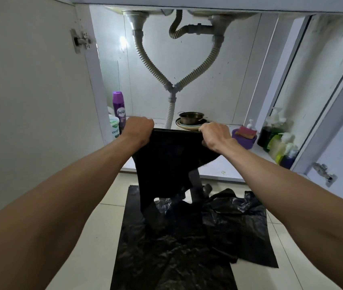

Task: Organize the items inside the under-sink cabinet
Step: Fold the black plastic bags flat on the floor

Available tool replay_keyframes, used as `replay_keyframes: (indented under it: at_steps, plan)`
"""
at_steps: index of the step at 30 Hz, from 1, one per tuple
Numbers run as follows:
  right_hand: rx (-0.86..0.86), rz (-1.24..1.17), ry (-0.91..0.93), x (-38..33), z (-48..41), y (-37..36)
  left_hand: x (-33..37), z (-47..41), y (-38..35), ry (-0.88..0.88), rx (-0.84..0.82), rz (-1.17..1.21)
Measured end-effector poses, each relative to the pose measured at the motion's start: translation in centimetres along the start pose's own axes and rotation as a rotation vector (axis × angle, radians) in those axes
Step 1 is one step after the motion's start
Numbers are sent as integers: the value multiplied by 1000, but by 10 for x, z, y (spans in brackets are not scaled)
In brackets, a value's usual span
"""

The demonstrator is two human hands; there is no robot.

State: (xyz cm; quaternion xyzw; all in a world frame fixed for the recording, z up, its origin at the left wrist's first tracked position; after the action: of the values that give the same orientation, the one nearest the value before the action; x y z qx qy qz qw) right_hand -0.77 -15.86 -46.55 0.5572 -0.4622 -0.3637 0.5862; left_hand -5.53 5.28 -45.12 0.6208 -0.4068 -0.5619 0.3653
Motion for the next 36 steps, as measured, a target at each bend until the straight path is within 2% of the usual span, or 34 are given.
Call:
replay_keyframes:
  at_steps: [4,10,14,17,19,21,25,29,30,33,36]
  plan:
    - [167,-61,-4,11,-15,3,-4,-28,15,61,73,-16]
    - [419,-194,-70,30,-41,11,-22,-60,51,57,265,74]
    - [465,-217,-81,30,-42,5,-28,-52,48,51,330,156]
    - [464,-182,-15,24,-25,-14,-18,-33,21,2,303,155]
    - [405,-184,62,15,-11,-38,-10,-17,-8,-50,237,129]
    - [258,-171,100,4,8,-72,0,3,-38,-101,142,86]
    - [-11,-232,63,-11,52,-147,32,46,-103,-194,-136,13]
    - [-452,-367,2,-17,94,-214,75,98,-168,-274,-444,89]
    - [-516,-383,-6,-18,106,-224,85,112,-182,-302,-533,81]
    - [-593,-352,7,-21,131,-245,107,143,-207,-342,-709,80]
    - [-649,-350,18,-27,152,-257,114,161,-218,-324,-769,110]
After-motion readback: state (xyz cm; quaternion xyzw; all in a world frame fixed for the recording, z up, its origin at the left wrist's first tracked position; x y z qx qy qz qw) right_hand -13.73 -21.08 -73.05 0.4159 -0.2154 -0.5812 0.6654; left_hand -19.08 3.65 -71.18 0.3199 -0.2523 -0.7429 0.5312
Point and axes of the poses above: each hand's wrist, its own z-axis away from the middle knuckle, its own y-axis out of the back of the hand, x = y × z, the point moved 4 cm from there along -z, towards the middle knuckle, and after that the axes turned 14 degrees about -x, right-handed, at the moved point
